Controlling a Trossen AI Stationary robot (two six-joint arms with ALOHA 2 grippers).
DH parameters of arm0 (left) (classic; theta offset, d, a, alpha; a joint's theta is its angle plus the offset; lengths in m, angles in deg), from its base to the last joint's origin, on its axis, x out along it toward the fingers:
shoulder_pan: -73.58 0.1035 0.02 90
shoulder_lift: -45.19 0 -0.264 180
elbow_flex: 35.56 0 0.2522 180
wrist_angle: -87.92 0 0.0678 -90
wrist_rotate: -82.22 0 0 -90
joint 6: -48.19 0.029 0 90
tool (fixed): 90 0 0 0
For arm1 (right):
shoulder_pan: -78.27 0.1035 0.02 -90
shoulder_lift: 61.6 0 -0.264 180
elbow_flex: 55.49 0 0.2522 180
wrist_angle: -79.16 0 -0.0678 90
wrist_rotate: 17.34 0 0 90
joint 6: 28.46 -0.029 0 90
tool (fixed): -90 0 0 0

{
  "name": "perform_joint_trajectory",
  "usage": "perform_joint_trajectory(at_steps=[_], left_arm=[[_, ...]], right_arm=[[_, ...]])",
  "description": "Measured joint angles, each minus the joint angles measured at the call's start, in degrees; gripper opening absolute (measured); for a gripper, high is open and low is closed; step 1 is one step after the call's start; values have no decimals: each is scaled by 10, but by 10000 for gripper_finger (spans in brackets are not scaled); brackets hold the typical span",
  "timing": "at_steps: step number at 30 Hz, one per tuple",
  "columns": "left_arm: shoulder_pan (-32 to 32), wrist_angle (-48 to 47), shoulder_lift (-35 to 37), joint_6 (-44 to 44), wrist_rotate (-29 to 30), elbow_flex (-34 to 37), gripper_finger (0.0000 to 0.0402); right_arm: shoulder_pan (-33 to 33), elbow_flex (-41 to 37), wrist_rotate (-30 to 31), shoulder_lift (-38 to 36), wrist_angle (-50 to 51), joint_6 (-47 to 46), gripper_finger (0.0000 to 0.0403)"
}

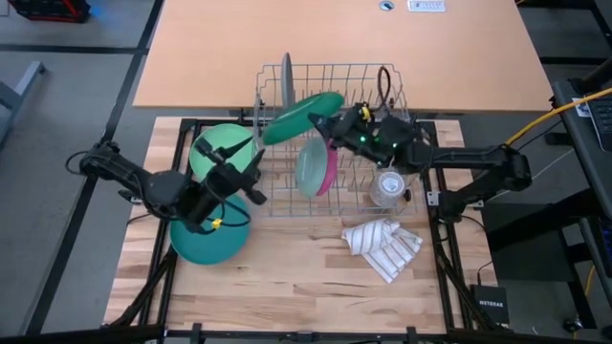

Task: Sort dishes
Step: Put the dark green plate in the dish rack

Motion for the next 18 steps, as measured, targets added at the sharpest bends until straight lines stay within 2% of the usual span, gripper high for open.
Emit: perform_joint_trajectory(at_steps=[4, 10, 15, 18], left_arm=[[-21, -12, 10, -2, 25, 0, 155], [-39, -49, 13, -11, 84, 0, 155], [-34, -155, 22, -110, 85, 0, 155], [-22, -242, 32, -206, 85, 0, 155]], right_arm=[[-49, 0, -111, -7, -2, -1, 13], [-136, 0, -310, -21, -3, -1, 12], [-225, 1, -462, -42, -5, 20, 14], [-284, 1, -521, -57, -8, 38, 11]])
